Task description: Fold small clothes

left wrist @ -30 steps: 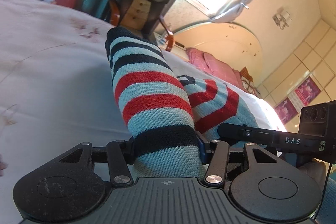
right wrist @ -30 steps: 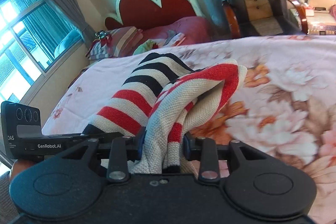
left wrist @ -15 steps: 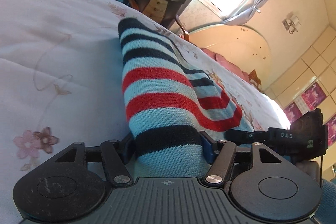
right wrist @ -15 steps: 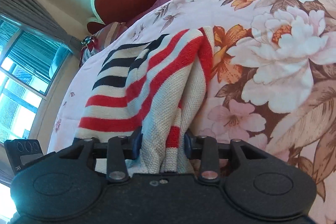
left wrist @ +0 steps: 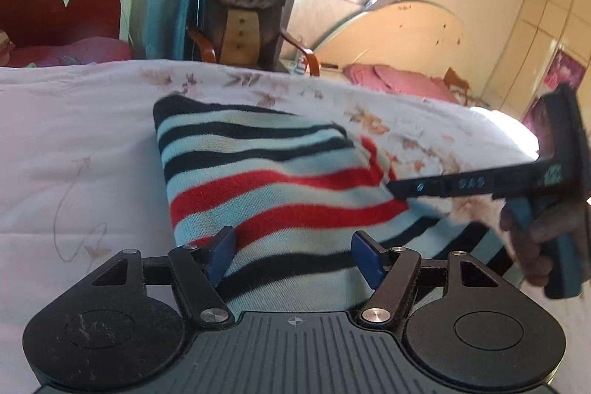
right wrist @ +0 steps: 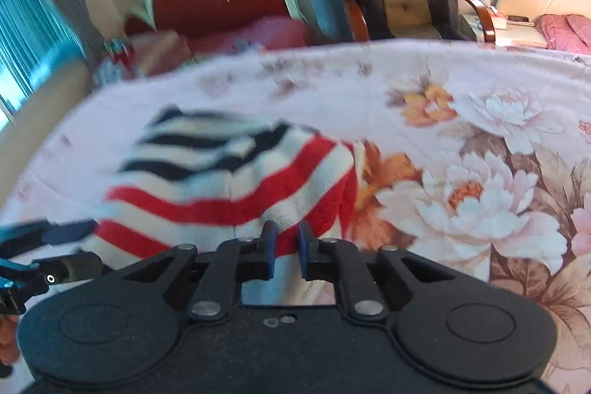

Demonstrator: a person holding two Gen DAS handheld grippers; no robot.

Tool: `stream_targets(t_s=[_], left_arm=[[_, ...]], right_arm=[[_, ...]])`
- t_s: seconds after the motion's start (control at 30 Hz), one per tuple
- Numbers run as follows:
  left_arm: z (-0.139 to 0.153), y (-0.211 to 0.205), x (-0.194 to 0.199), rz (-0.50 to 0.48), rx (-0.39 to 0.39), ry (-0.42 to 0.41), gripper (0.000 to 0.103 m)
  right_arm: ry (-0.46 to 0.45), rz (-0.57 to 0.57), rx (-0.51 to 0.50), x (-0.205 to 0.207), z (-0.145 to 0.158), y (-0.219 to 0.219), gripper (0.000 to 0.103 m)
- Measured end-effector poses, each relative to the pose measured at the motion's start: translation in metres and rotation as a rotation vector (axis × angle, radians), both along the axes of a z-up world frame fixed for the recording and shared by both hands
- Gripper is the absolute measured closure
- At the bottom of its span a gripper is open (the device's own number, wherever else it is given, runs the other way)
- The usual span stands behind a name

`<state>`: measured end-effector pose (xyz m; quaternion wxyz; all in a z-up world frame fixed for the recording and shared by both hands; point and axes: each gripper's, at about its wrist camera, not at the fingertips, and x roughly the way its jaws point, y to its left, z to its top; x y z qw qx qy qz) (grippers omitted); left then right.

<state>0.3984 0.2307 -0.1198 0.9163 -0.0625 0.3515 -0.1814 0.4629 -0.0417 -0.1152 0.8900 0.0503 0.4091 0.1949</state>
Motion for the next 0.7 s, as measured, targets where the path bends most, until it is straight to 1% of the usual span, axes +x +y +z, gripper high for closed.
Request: stream_targets(t_s=[0.07, 0.13, 0.17, 0.23, 0.3, 0.33, 0.37, 0.4, 0.43, 0.47, 0.5, 0.57, 0.63, 0.7], left_arm=[[0.003, 0.004, -0.002, 0.0, -0.012, -0.01, 0.035], [0.012, 0.011, -0.012, 0.008, -0.051, -0.031, 0.035], [0.017, 0.013, -0.019, 0.007, -0.07, -0.05, 0.035], [0.022, 0.017, -0.036, 0.013, -0.077, -0.073, 0.035], [0.022, 0.014, -0.056, 0.02, -0.068, -0.097, 0.035], [0.02, 0.011, -0.061, 0.023, -0.057, -0.092, 0.035], [0.016, 0.007, -0.066, 0.035, -0.027, -0.092, 0.035], [0.012, 0.002, -0.07, 0.046, 0.015, -0.092, 0.035], [0.008, -0.001, -0.073, 0.057, 0.051, -0.09, 0.035], [0.005, -0.003, -0.074, 0.067, 0.071, -0.09, 0.035], [0.004, -0.003, -0.075, 0.073, 0.084, -0.09, 0.035], [0.001, -0.004, -0.076, 0.078, 0.116, -0.085, 0.035], [-0.004, -0.004, -0.079, 0.09, 0.121, -0.075, 0.035], [-0.005, -0.003, -0.085, 0.115, 0.111, -0.064, 0.035]], right_arm=[[0.0, 0.005, -0.019, -0.001, 0.001, -0.001, 0.092], [-0.005, 0.0, -0.057, -0.006, 0.006, 0.001, 0.091], [-0.02, -0.005, -0.055, -0.013, 0.013, -0.002, 0.093], [-0.061, 0.032, 0.011, -0.037, 0.026, -0.011, 0.093], [-0.089, 0.065, 0.049, -0.064, 0.036, -0.016, 0.093], [-0.099, 0.091, 0.057, -0.078, 0.038, -0.016, 0.094], [-0.103, 0.112, 0.045, -0.089, 0.037, -0.014, 0.094], [-0.101, 0.126, 0.012, -0.097, 0.033, -0.01, 0.095], [-0.098, 0.135, -0.042, -0.104, 0.026, -0.007, 0.096], [-0.094, 0.129, -0.097, -0.107, 0.018, -0.004, 0.101], [-0.074, 0.116, -0.126, -0.107, 0.011, -0.003, 0.098], [-0.034, 0.089, -0.099, -0.107, 0.0, -0.007, 0.097], [-0.028, 0.072, -0.076, -0.108, -0.006, -0.01, 0.097], [-0.033, 0.055, -0.066, -0.109, -0.006, -0.013, 0.089]])
